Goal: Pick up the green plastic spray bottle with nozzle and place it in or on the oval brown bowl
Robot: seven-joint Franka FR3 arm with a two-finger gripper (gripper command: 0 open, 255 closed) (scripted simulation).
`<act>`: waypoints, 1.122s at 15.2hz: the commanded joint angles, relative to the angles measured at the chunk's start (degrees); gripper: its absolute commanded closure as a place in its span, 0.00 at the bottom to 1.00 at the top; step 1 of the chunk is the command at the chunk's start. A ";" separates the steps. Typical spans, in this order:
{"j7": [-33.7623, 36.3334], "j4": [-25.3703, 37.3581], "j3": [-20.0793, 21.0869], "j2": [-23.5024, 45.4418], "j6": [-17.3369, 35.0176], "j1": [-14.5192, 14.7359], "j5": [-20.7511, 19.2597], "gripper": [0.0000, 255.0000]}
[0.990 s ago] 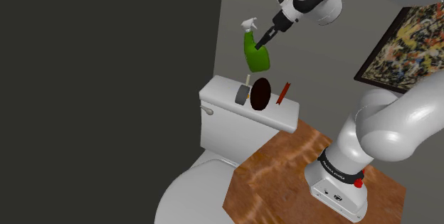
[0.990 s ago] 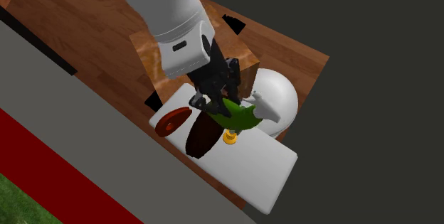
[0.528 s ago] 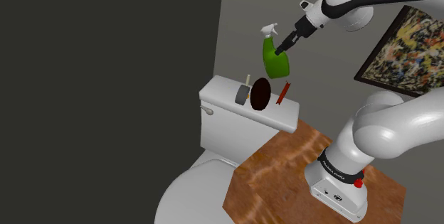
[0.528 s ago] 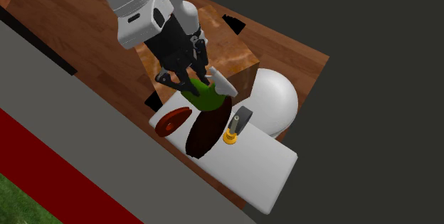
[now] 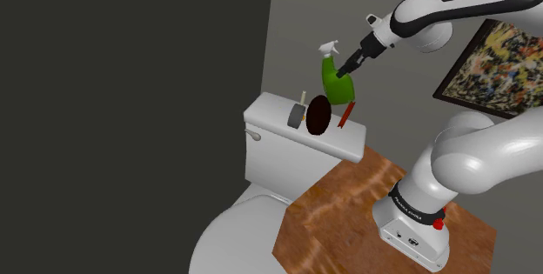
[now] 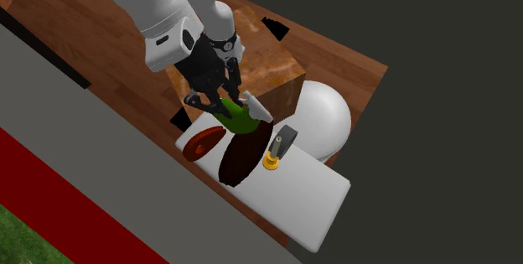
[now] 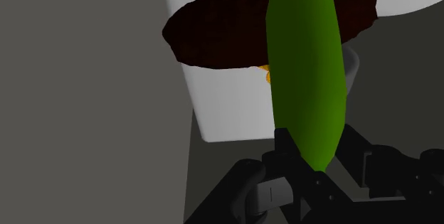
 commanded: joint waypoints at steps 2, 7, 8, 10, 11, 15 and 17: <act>-1.07 -1.37 -1.14 1.14 2.55 0.66 0.37 1.00; -2.52 -3.01 -2.72 2.62 5.70 1.63 0.94 1.00; -2.52 -3.01 -2.73 2.62 5.70 1.63 0.95 1.00; -2.52 -3.01 -2.73 2.62 5.70 1.64 0.95 1.00; -2.53 -3.01 -2.73 2.62 5.70 1.64 0.95 1.00; -2.53 -3.00 -2.73 2.63 5.71 1.64 0.95 0.00; -2.53 -3.00 -2.73 2.63 5.71 1.64 0.95 0.00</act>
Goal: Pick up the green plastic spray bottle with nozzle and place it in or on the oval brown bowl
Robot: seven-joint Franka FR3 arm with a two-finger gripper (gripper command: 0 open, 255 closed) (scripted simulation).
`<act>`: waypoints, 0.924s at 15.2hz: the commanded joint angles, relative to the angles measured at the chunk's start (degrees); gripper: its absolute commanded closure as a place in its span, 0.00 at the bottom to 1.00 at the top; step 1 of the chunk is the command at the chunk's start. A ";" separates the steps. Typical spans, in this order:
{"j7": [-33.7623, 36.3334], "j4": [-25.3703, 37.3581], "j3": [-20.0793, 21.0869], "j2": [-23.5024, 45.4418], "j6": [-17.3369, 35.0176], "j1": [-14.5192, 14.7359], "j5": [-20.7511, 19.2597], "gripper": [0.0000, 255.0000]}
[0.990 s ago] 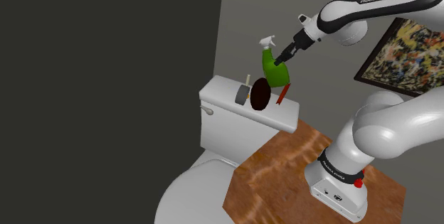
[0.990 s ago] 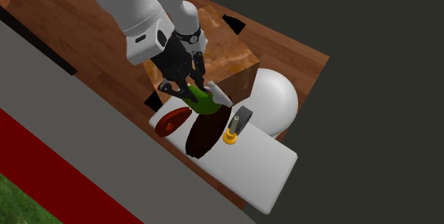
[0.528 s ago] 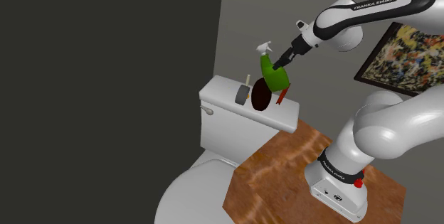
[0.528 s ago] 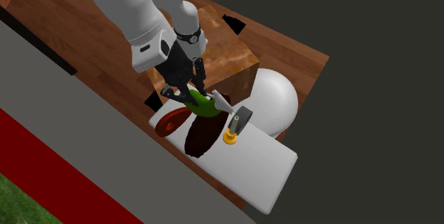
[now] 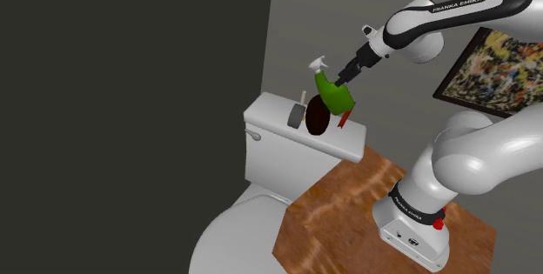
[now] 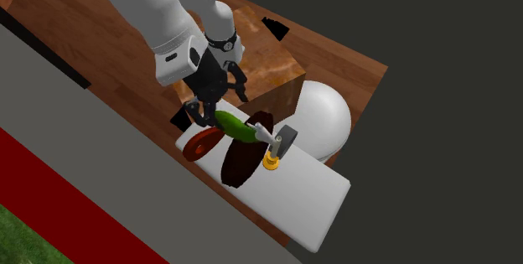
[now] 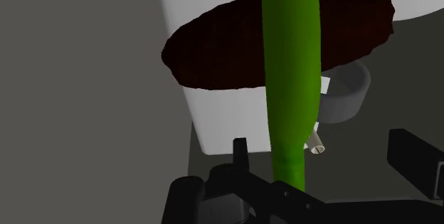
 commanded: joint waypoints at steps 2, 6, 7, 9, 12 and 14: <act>0.00 0.00 0.00 0.00 0.00 0.00 0.00 0.00; 1.85 2.29 2.91 -6.61 -9.48 -4.86 -2.62 0.00; 1.85 2.29 2.91 -6.61 -9.48 -4.87 -2.62 0.00; 1.85 2.28 2.92 -6.62 -9.48 -4.87 -2.62 0.00; 1.85 2.29 2.91 -6.61 -9.48 -4.87 -2.62 0.00; 1.85 2.29 2.91 -6.61 -9.48 -4.87 -2.62 0.00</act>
